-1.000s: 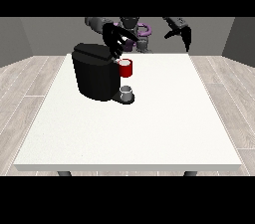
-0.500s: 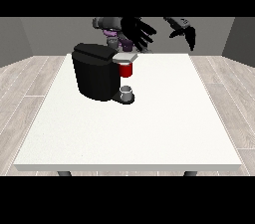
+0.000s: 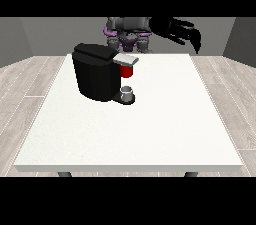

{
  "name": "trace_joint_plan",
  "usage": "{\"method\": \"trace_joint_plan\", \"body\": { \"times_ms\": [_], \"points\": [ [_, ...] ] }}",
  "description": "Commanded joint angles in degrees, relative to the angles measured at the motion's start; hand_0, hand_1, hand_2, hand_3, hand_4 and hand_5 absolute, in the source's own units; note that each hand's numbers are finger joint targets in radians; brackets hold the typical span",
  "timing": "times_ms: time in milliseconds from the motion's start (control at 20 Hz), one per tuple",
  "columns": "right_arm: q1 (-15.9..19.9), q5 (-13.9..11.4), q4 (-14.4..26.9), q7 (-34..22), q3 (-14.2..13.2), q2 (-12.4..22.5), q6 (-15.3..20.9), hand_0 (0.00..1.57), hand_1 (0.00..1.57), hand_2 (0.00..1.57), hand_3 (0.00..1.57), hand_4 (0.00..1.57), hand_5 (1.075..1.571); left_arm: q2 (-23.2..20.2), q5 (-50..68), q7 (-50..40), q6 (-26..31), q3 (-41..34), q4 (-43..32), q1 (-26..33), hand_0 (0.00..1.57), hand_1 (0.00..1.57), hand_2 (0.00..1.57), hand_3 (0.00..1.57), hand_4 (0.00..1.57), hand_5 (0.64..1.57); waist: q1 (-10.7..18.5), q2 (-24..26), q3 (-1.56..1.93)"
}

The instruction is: Insert the coffee pod into the coffee machine and close the lid

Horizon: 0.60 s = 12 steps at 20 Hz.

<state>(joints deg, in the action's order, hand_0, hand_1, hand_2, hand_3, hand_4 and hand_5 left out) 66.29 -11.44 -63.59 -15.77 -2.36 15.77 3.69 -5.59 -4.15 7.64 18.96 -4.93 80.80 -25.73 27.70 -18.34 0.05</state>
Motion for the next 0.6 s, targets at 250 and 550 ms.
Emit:
{"method": "trace_joint_plan", "body": {
  "times_ms": [250,550],
  "points": [
    [6.51,0.89,8.71,5.7,-2.33,-1.43,-0.19,0.0,0.0,0.0,0.0,0.05,1.571,0.52,0.53,-3.62,-0.86,0.44,2.21,-3.27,0.0,0.0,0.0,0.0,0.35,1.571,0.04,-2.79,-0.06],
    [5.95,0.82,11.06,8.47,-2.41,-5.41,2.68,0.0,0.0,0.0,0.0,0.0,1.571,0.93,-1.18,-0.25,0.38,3.28,3.13,2.41,0.0,0.0,0.0,0.0,0.26,1.571,-0.2,-0.46,-0.08]
  ]
}}
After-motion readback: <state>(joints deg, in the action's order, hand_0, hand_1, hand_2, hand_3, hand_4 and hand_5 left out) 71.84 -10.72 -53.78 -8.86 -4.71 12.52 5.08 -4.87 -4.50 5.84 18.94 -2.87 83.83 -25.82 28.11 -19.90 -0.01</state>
